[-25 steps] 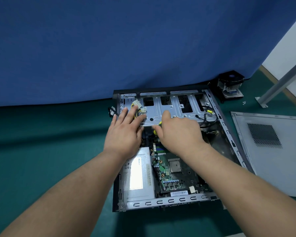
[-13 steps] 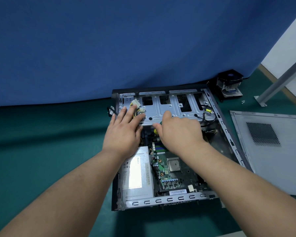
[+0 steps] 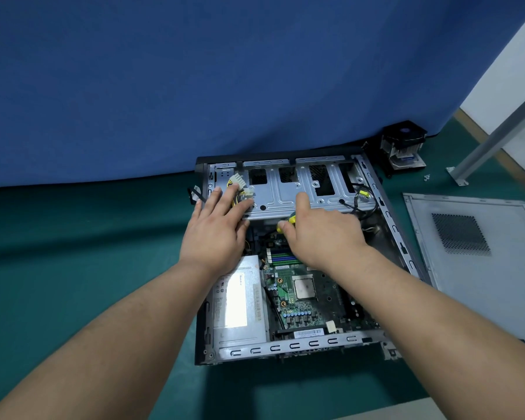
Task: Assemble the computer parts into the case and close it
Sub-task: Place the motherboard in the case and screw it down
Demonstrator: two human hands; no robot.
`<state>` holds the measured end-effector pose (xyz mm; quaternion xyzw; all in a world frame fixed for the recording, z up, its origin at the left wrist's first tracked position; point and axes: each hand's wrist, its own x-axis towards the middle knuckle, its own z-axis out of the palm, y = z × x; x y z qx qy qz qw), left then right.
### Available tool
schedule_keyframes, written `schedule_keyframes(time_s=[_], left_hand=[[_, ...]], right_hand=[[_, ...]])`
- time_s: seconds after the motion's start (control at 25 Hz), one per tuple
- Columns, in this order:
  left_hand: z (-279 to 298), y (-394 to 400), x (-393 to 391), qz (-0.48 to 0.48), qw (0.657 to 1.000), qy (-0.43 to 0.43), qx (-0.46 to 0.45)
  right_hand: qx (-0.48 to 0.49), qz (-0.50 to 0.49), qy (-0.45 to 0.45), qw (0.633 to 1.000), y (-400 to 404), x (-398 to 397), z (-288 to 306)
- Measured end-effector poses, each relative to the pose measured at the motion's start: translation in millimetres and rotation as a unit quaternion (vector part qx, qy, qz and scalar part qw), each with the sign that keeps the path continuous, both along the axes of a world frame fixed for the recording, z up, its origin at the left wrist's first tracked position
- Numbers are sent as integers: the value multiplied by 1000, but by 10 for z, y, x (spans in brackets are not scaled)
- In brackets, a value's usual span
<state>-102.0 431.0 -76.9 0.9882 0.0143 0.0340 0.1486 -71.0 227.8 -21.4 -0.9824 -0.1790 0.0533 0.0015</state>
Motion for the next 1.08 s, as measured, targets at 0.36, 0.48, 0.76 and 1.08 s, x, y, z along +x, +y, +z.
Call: schedule_keyframes(time_s=[0.36,0.48,0.76,1.08], left_hand=[[-32,15,-19,-1,1000,-11,10],[41,-33,-46,-4,1000,-11,27],[282,-358,-243,-249,968,7,34],[540,-940,-116,-241,965,-96,39]], right_hand=[[192,-80,63,976,-237,-129,16],[280,-136,107,944,-536,-308,139],[503,-289,206,788,-1141,-636,445],[227,-117,331,908,-1535,-397,493]])
